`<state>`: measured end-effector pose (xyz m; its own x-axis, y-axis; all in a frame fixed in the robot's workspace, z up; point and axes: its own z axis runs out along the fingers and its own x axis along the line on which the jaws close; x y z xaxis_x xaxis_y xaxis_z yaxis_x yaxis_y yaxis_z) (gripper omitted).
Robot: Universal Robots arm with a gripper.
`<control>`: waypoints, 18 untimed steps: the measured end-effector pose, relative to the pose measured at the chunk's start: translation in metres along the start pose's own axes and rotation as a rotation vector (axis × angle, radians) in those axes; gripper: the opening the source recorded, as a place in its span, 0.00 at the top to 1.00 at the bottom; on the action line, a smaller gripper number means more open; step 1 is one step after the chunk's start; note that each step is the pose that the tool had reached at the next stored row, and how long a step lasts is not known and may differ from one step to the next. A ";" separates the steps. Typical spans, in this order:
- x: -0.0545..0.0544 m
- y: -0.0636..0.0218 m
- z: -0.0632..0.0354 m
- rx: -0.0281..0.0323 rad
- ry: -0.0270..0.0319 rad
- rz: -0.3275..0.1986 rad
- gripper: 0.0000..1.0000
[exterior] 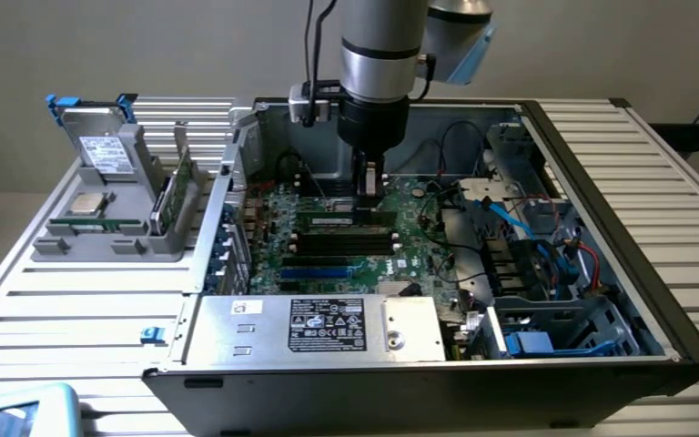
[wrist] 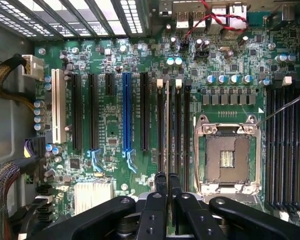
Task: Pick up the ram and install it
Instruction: 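Insert the ram into the slot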
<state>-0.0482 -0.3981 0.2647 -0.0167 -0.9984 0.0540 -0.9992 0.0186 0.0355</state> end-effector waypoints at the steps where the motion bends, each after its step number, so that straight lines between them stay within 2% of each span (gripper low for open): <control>1: 0.000 0.0000 0.0013 0.0010 0.0004 0.000 0.87; 3: 0.000 -0.0001 0.0033 0.0027 0.0035 0.000 0.87; 8: 0.000 -0.0002 0.0059 0.0047 0.0194 0.001 0.87; 14: -0.001 -0.0004 0.0128 0.0202 0.0195 0.002 0.87; 18: -0.001 -0.0002 0.0155 0.0261 0.0194 0.003 0.87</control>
<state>-0.0485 -0.3981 0.2492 -0.0187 -0.9971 0.0734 -0.9998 0.0194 0.0093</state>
